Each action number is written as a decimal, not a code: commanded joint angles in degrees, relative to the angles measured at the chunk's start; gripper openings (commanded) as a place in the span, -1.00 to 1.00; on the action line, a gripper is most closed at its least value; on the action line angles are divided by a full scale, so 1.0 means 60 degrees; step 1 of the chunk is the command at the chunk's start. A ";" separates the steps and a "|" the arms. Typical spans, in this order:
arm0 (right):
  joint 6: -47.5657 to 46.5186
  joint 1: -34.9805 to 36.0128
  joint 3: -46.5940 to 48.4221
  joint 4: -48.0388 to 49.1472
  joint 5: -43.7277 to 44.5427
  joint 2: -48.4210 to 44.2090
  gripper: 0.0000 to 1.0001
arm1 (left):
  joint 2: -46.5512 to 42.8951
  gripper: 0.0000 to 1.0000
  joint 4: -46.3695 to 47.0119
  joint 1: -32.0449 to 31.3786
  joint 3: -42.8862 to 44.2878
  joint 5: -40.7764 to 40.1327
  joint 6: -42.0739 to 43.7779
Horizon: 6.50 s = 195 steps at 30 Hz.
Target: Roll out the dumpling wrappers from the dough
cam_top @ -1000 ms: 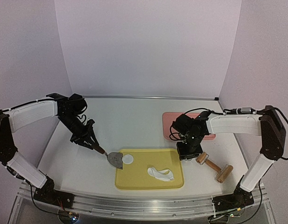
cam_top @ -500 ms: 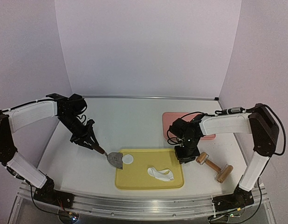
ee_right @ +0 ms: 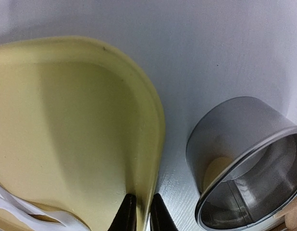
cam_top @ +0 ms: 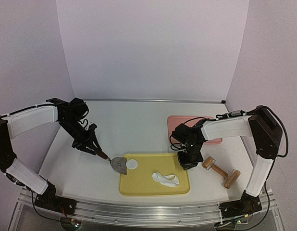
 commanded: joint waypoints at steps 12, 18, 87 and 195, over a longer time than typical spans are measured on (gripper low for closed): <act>0.0164 0.0038 0.0288 0.0231 -0.0504 0.0376 -1.00 | -0.0621 -1.00 0.0869 -0.0026 -0.1210 -0.0108 -0.0480; 0.0163 0.0047 0.0297 0.0244 -0.0511 0.0384 -1.00 | -0.0579 -1.00 0.1266 0.0041 -0.1449 0.0222 -0.0553; 0.0712 0.0115 0.0891 0.0408 -0.1475 0.0839 -1.00 | -0.0069 -1.00 0.9082 0.0603 -0.5959 0.2515 -0.1141; 0.0391 -0.1983 -0.0150 -0.0485 0.0304 -0.4339 0.11 | -0.0986 -1.00 0.7460 0.0225 -0.0825 -0.1608 -0.4116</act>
